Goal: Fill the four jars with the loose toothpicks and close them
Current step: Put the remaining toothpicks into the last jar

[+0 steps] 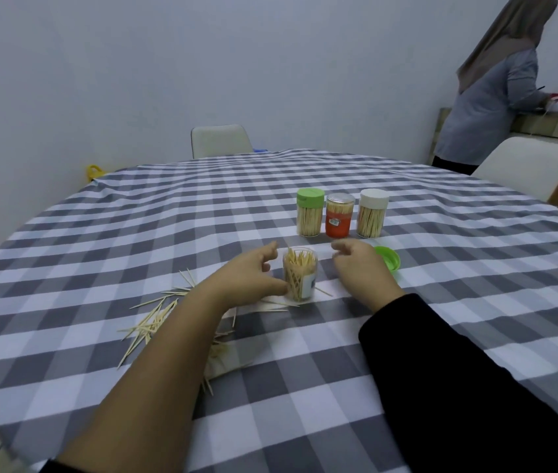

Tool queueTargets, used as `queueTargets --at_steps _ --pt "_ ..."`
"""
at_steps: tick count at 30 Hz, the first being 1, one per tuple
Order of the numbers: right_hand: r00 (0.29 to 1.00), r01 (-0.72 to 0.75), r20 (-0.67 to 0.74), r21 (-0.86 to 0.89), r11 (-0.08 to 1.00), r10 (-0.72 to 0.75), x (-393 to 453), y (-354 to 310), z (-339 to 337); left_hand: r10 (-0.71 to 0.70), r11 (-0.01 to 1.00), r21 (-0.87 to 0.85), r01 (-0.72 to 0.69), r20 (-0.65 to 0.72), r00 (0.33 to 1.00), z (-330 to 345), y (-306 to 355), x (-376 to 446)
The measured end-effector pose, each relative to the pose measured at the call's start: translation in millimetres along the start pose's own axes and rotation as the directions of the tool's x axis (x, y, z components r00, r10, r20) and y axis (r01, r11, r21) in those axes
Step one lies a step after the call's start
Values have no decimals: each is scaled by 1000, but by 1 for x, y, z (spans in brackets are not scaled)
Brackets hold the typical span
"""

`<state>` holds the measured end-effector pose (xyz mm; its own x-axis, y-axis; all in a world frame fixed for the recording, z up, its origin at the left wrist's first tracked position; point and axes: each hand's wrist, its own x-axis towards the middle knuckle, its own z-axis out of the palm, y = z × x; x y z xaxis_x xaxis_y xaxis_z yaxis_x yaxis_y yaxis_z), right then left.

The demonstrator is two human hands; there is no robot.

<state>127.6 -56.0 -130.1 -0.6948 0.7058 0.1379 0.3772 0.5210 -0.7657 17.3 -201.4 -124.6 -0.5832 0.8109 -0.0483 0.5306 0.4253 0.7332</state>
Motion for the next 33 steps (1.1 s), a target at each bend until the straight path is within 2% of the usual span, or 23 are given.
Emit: queueTargets --at_steps 2,4,9,17,24,29,33 --pt "992 -41 104 -218 975 65 0 4 -3 -32 999 11 33 -31 999 -2 -3 -5" --pt "980 -9 185 -344 939 77 -4 7 1 -50 998 35 54 -88 995 -6 -10 -10" --pt "986 3 150 -479 878 78 -11 6 14 -92 973 192 127 -181 979 -20 -27 -25" --pt "982 -19 143 -583 813 125 -27 -8 11 -99 952 261 162 -237 966 -45 -51 -45" --pt "941 75 293 -664 744 167 -59 -34 9 -126 947 258 190 -247 961 -60 -85 -52" --pt "937 177 342 -636 751 68 -65 -48 38 -112 933 318 167 -182 977 -55 -93 -53" --pt "935 300 328 -541 786 -131 -65 -52 70 -77 963 247 109 -136 988 -53 -84 -56"
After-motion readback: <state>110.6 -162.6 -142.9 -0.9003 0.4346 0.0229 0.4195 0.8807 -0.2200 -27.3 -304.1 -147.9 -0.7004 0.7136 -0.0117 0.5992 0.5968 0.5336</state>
